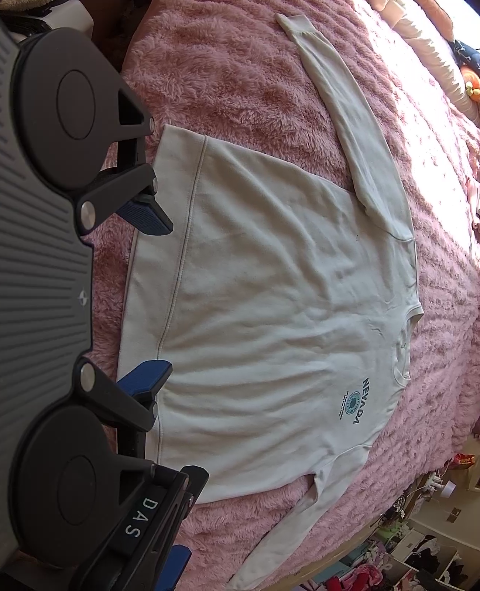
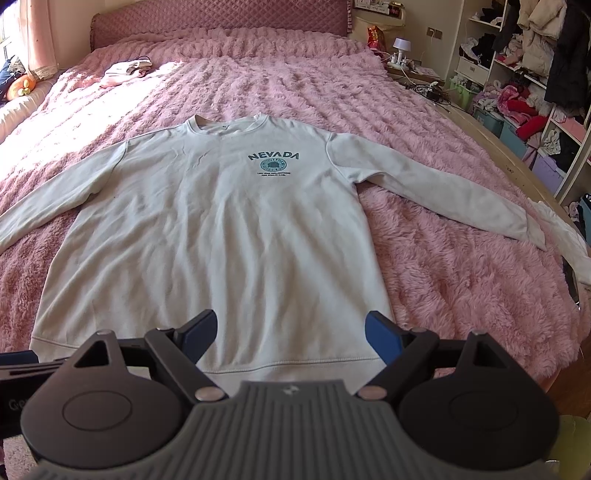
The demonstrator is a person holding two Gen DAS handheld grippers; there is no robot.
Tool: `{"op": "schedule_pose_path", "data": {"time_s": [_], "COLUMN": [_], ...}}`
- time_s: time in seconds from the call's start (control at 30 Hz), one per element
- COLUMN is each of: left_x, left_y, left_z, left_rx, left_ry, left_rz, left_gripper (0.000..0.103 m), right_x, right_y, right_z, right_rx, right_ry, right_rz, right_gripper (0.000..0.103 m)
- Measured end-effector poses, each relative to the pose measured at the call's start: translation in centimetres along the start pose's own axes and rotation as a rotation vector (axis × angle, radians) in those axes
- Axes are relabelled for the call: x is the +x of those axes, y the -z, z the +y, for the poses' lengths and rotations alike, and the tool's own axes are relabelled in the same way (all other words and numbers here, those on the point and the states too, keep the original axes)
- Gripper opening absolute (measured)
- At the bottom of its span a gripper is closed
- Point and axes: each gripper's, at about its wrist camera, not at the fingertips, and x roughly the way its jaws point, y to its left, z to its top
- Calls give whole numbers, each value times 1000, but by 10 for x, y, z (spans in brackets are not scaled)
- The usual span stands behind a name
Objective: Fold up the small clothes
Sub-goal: 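Grasp the sweatshirt sleeve cuff with the right gripper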
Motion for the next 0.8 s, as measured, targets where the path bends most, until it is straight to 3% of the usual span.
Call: {"op": "schedule_pose_path", "data": {"time_s": [0.13,0.27,0.37,0.47,0.6,0.73,0.8], "left_x": [5,9,17,35,69,105,124], "left_y": [-7,-24,-43,-62,-89,-116,-129], "left_z": [-6,-23,-39,-61,-90,-122,-142], "left_rx": [20,84,108,142,161,162,175], "left_ry": [36,103,207,266,361,487,550], "left_rz": [-3,-61,-115,-143,-145,-140,-144], "left_gripper": [90,90,90,90,90,90,90], "right_x": [5,7,15,29,52,84,104], "right_y": [-2,-11,-18,-22,-21,-22,-22], "right_z": [-11,-43,-87,-136,-198,-248,-274], "right_rx": [39,122,277,423,577,675,719], "right_ry": [14,39,52,39,44,85,119], "right_rz": [-38,-172,-234,-307,-415,-450,-473], "right_gripper": [83,83,83,83,83,82,74]}}
